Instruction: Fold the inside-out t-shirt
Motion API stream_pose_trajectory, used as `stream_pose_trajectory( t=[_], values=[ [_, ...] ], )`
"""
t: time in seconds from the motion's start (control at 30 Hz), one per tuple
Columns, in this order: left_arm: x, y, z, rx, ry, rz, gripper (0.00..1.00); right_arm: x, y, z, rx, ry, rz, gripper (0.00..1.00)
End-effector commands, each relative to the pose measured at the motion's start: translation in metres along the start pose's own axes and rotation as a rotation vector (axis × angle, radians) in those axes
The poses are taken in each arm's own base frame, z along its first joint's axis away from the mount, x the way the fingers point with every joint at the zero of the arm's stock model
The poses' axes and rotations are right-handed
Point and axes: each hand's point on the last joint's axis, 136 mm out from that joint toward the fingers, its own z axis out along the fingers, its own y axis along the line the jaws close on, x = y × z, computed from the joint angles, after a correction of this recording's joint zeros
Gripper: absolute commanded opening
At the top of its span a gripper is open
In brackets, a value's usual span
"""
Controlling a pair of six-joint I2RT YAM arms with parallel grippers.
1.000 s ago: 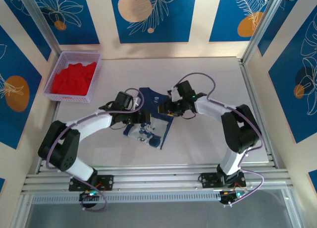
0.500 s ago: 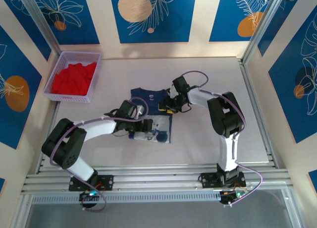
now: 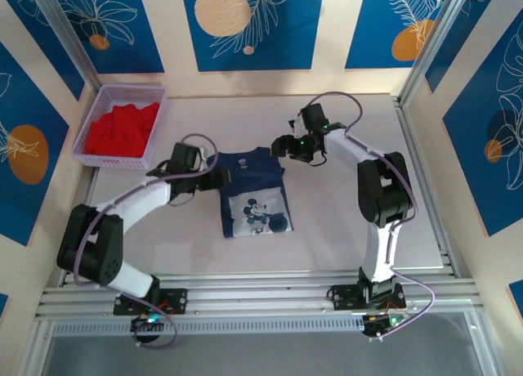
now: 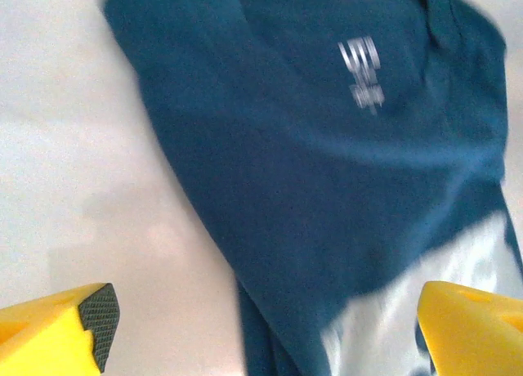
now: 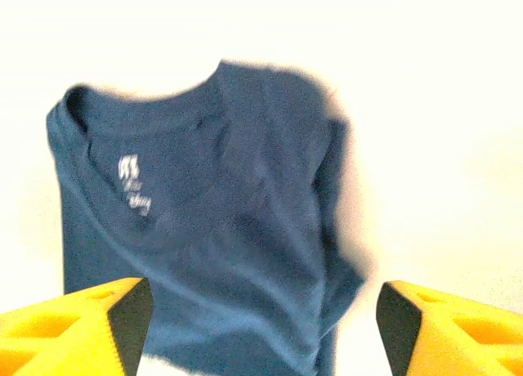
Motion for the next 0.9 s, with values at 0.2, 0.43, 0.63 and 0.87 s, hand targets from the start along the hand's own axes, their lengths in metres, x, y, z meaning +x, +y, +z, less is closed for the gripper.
stream_pose_trajectory(
  t=[0.2,0.43,0.63,0.87],
  values=[
    [-0.021,0.018,0.047,0.037,0.14,-0.033,0.92,-0.005,-0.007,0.038,0.05,0.091,0.014,0.78],
    [-0.022,0.008,0.074,0.106,0.184,-0.012,0.87,0.008,-0.009,0.058,0.042,0.14,0.014,0.74],
    [-0.008,-0.005,0.095,0.159,0.233,0.0,0.77,0.022,-0.001,0.071,0.026,0.173,0.011,0.67],
    [0.003,-0.019,0.11,0.213,0.268,0.002,0.63,0.031,0.004,0.08,0.007,0.195,0.021,0.61]
  ],
)
